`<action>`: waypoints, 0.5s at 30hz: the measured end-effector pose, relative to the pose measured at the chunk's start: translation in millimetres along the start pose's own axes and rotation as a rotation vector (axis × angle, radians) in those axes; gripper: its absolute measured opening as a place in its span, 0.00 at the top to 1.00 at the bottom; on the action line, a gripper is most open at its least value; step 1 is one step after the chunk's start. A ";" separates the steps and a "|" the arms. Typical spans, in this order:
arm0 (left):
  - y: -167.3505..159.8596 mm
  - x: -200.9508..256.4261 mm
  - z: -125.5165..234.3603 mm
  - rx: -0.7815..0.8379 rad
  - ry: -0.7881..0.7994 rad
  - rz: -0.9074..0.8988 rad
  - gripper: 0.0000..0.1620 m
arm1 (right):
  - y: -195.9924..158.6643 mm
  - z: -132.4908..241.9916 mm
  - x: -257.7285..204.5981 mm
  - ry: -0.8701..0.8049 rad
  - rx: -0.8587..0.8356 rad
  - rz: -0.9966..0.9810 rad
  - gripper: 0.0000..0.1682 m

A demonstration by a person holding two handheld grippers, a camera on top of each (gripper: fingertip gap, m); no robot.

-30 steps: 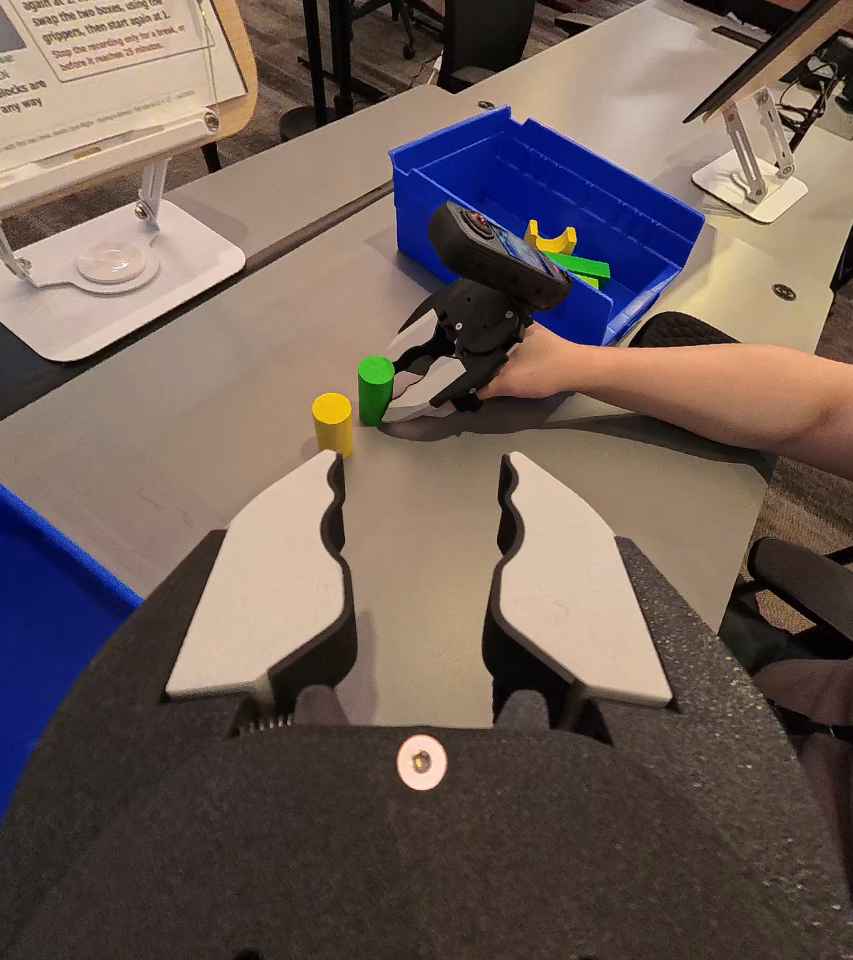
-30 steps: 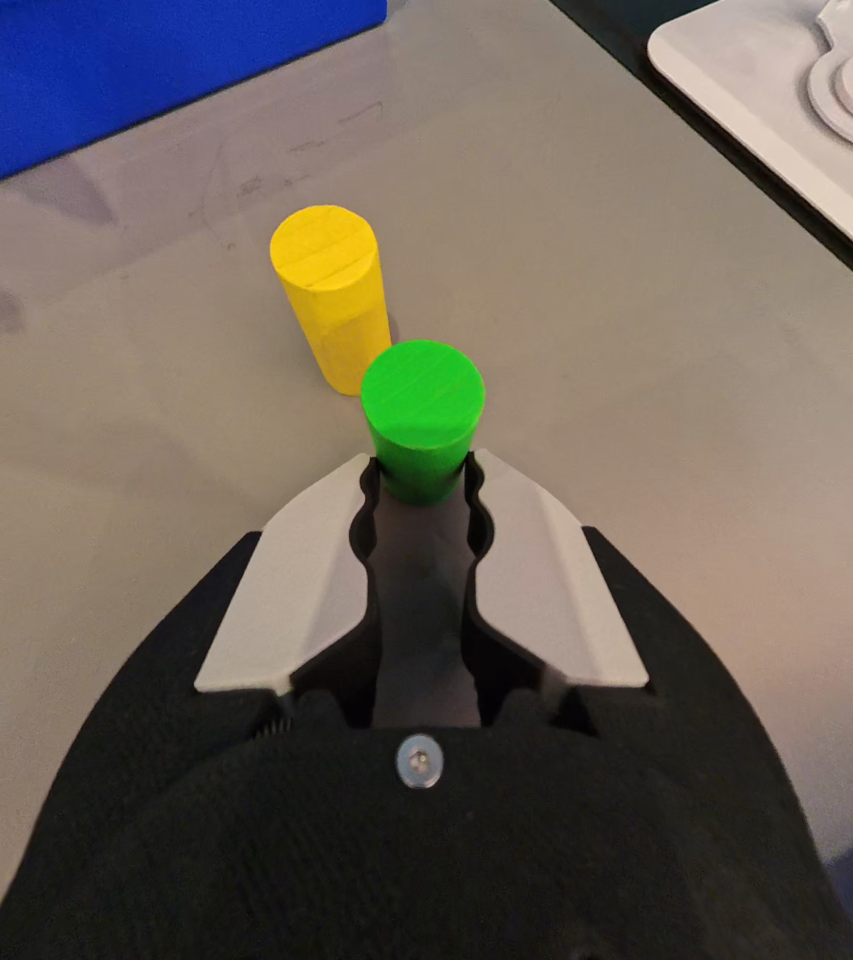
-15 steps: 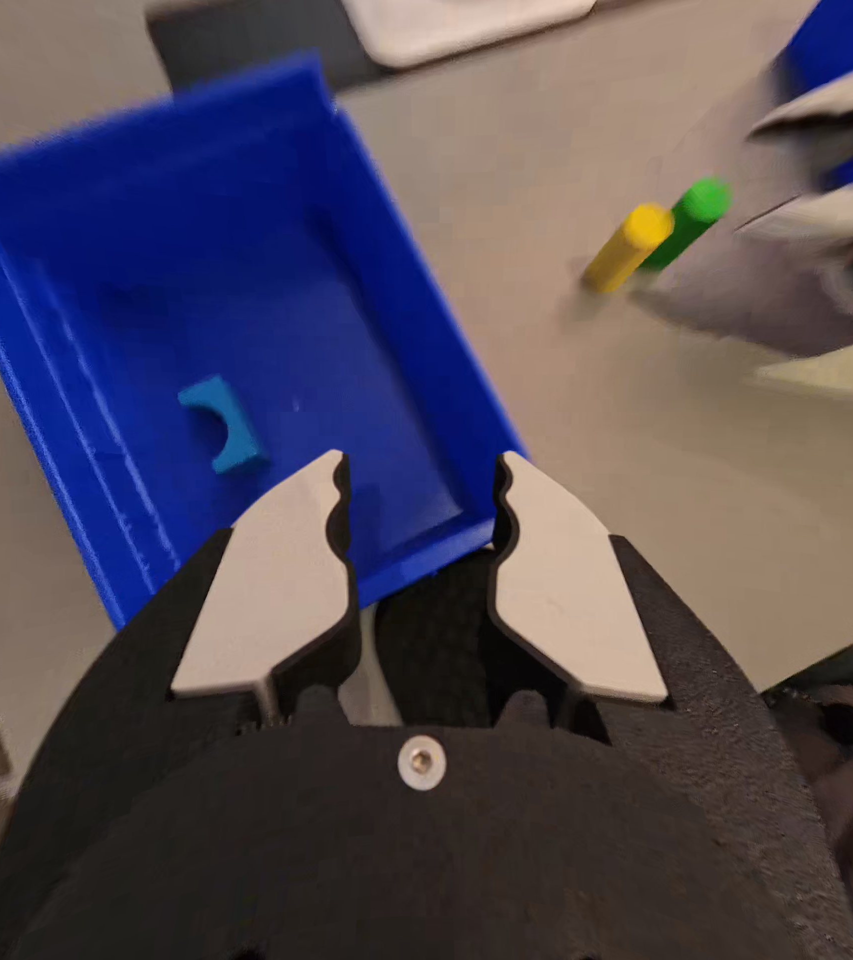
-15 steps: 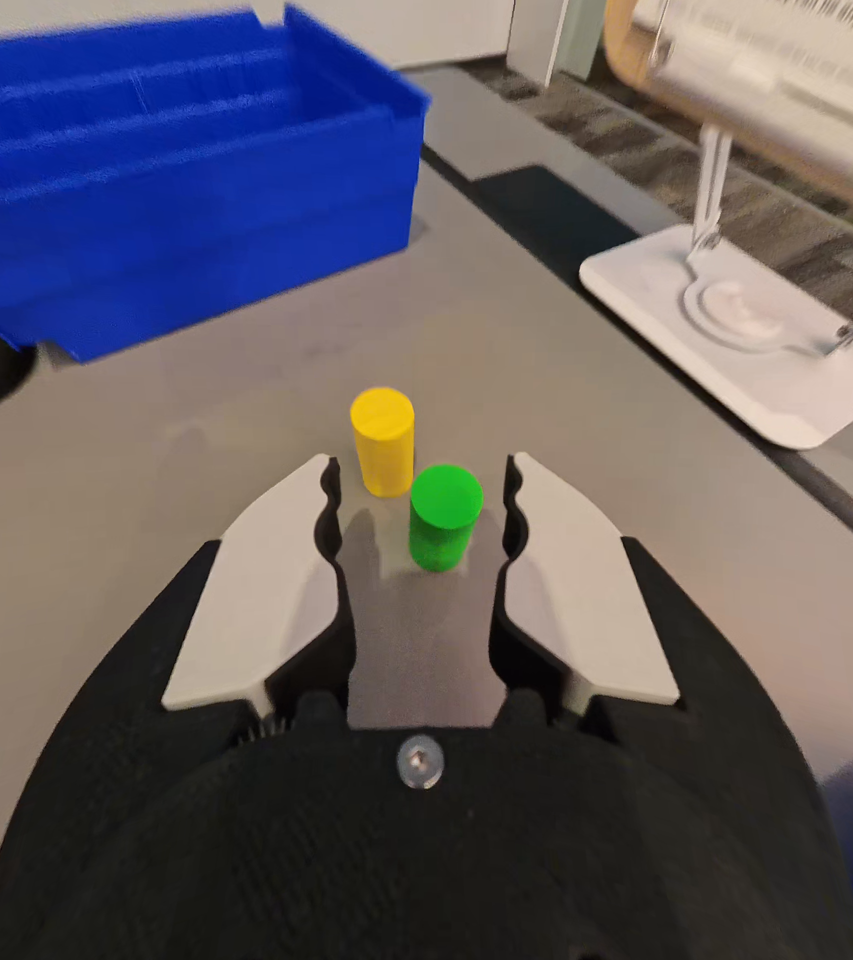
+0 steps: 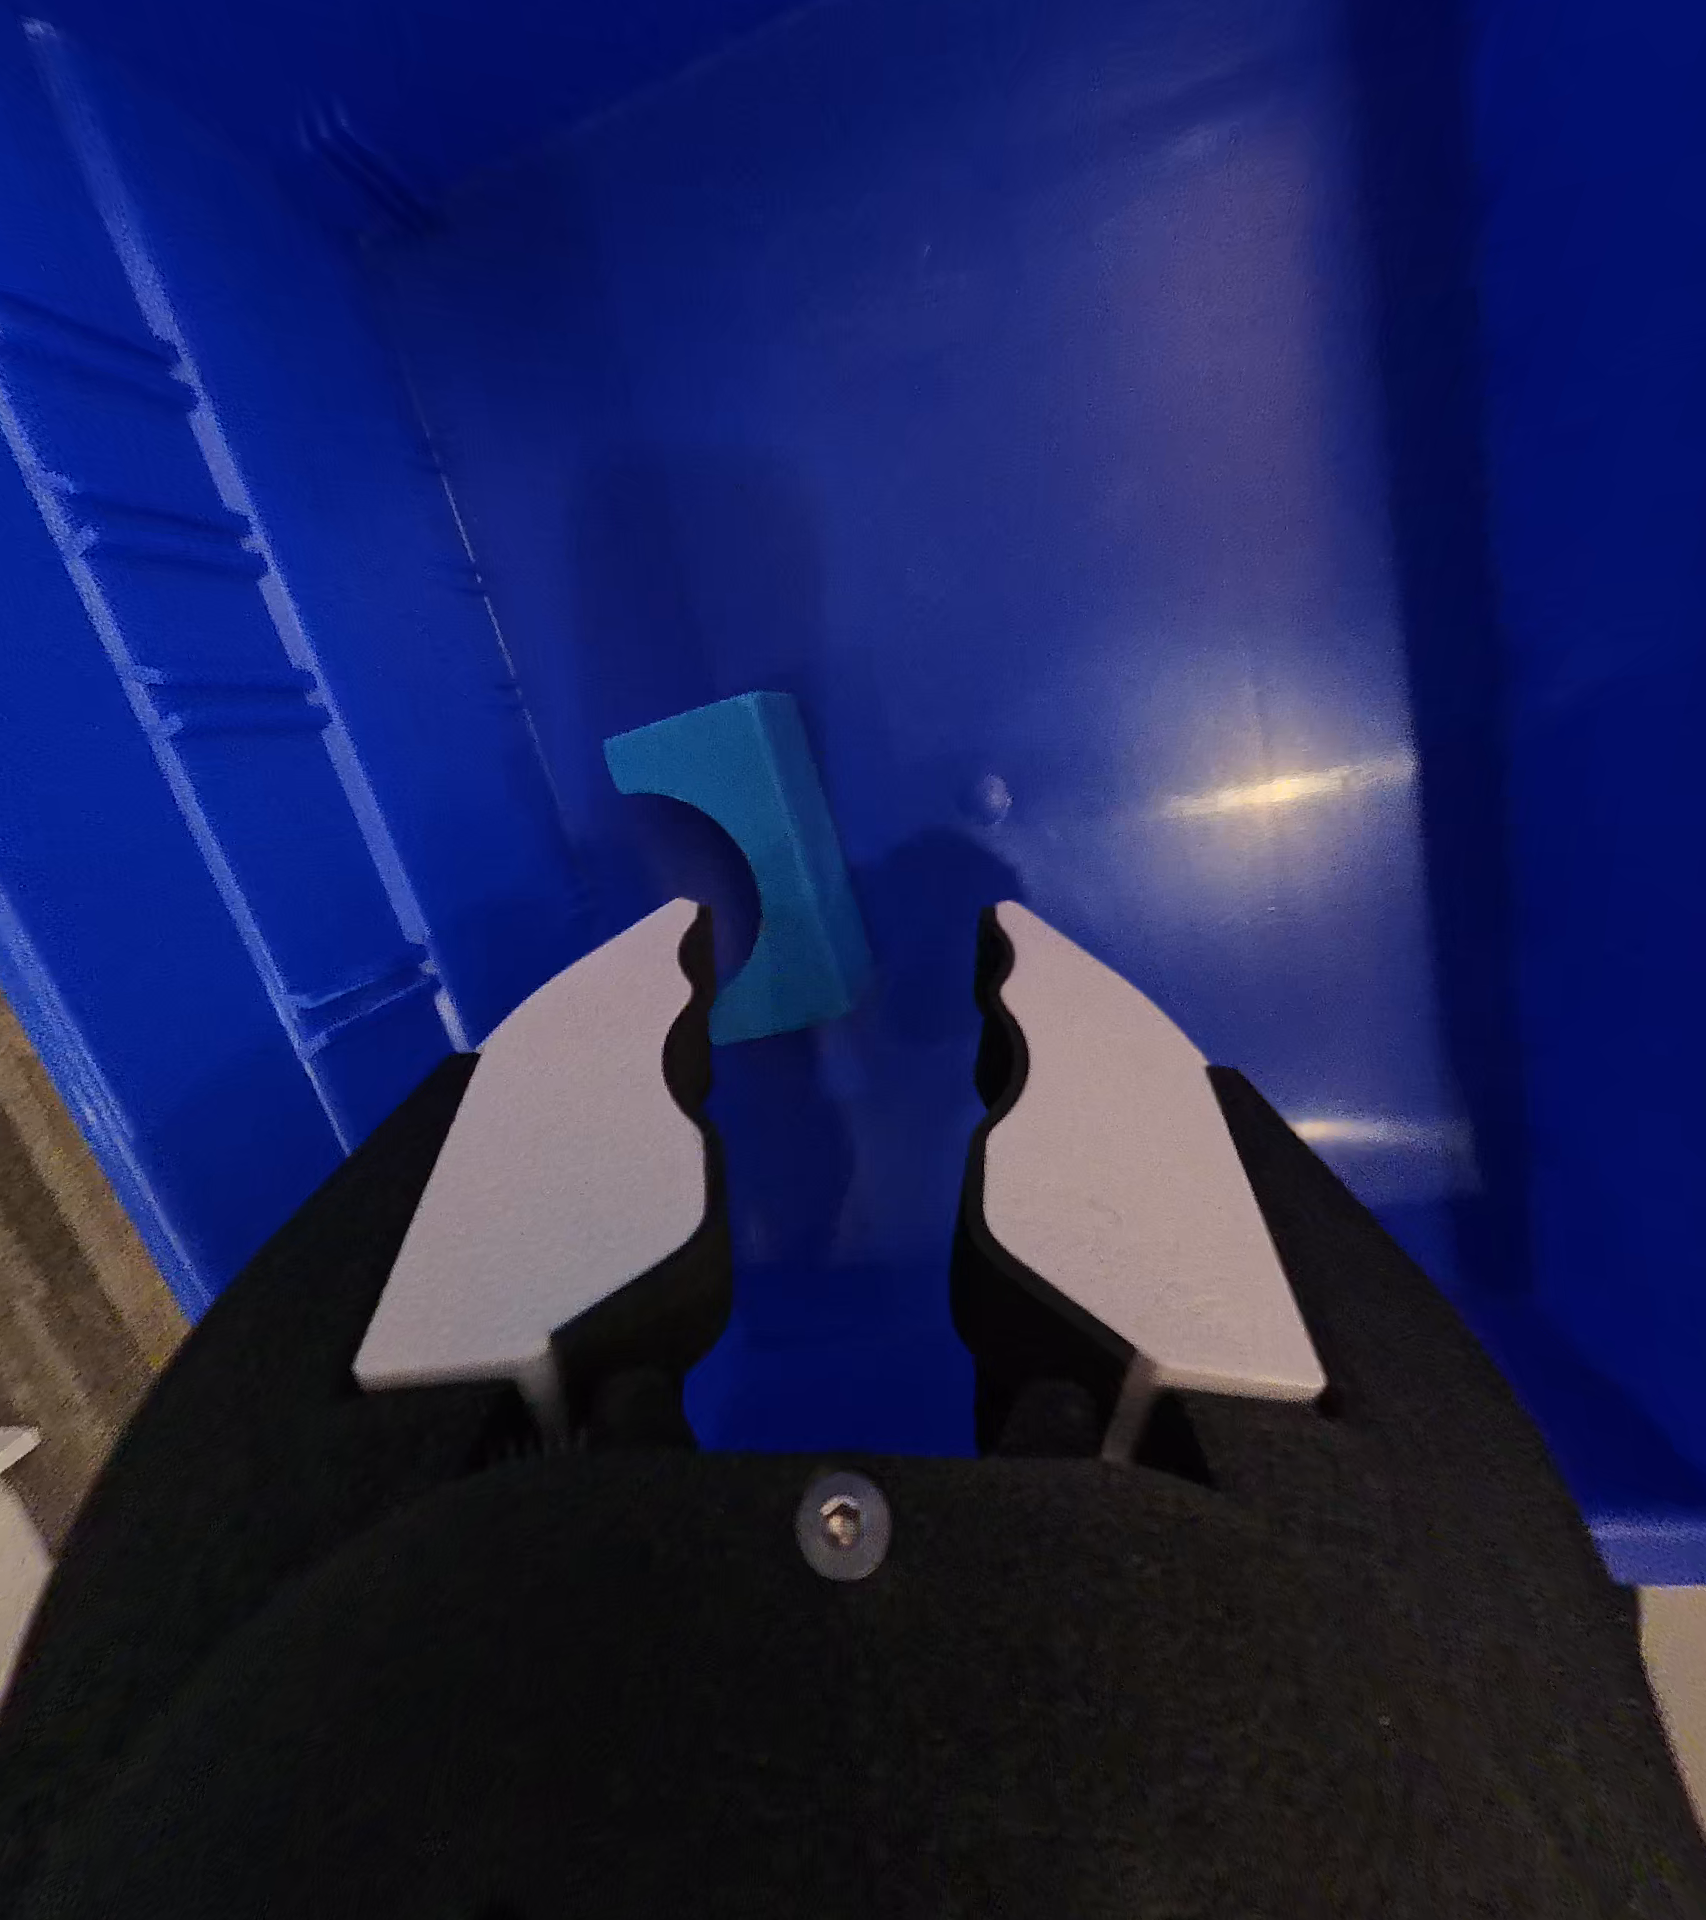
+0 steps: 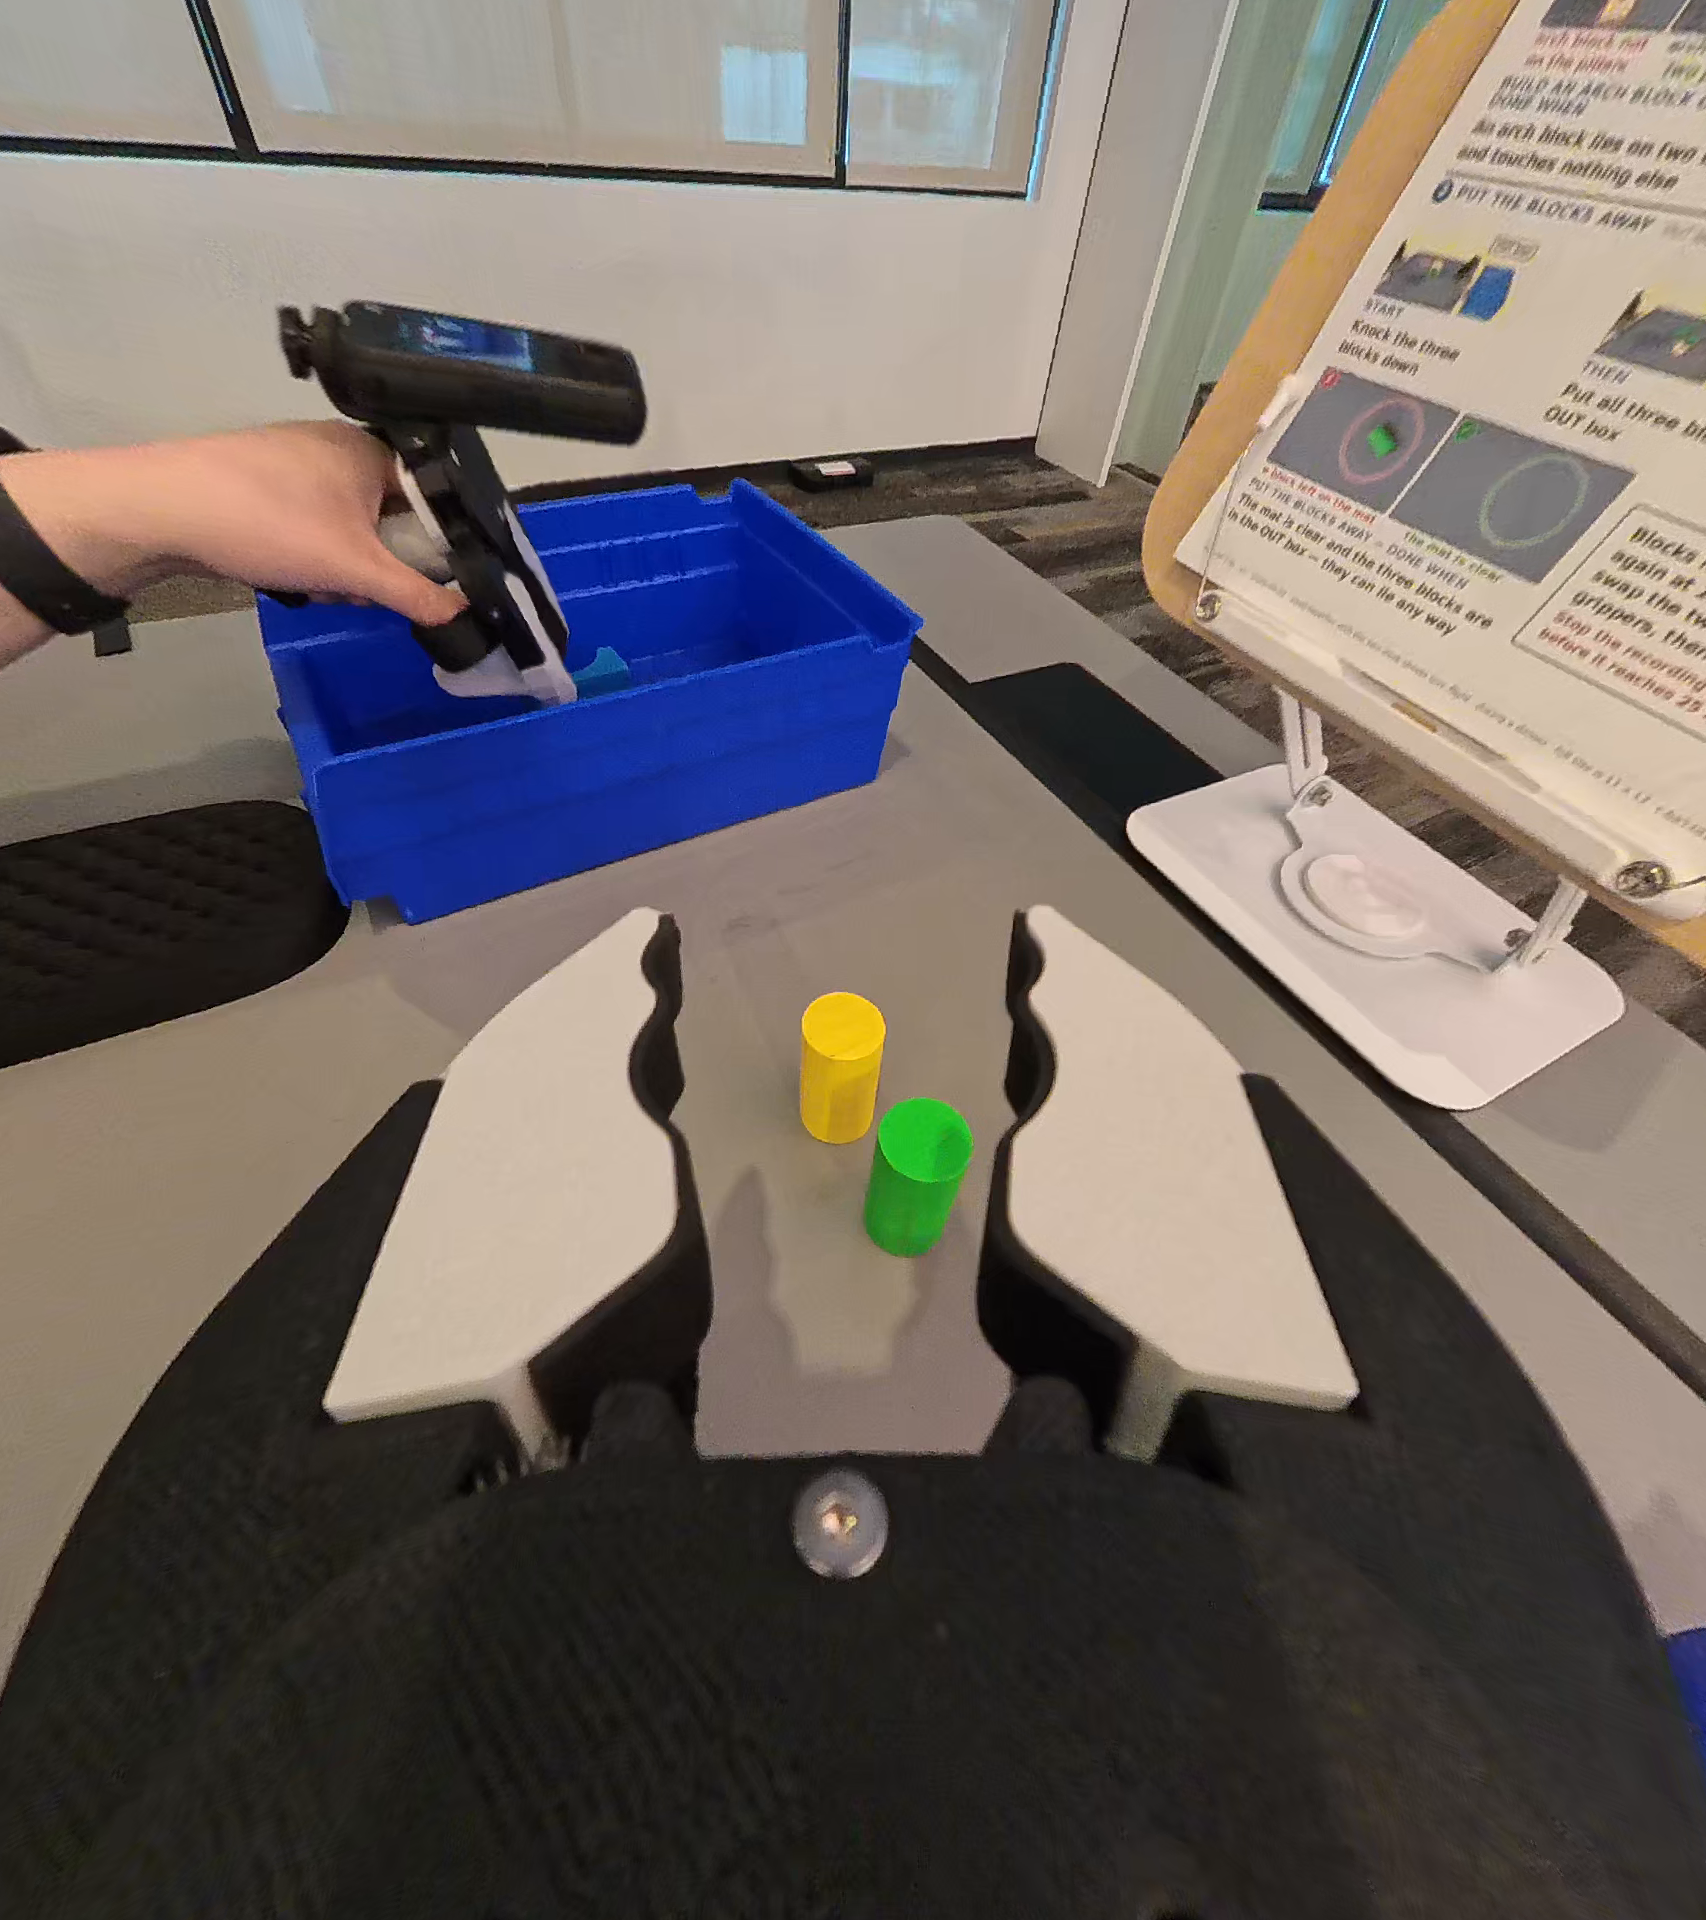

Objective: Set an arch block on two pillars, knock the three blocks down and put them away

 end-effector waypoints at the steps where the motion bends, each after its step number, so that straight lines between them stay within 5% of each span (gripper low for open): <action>1: -1.0 -1.1 -2.7 -0.021 0.014 -0.007 0.70 | 0.9 1.3 0.6 -0.002 0.002 0.002 0.63; 15: -7.5 2.7 -23.3 -0.163 -0.077 -0.009 0.86 | -1.3 3.2 4.5 0.013 -0.025 -0.002 0.63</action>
Point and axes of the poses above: each gripper's, where its closed fingertips meet, z back along the fingers, y out of its top, x = y × z across the jaws, the point moved 5 cm from there along z, back along the fingers, and after that the axes turned 2 degrees about z, right-handed, at the moved point
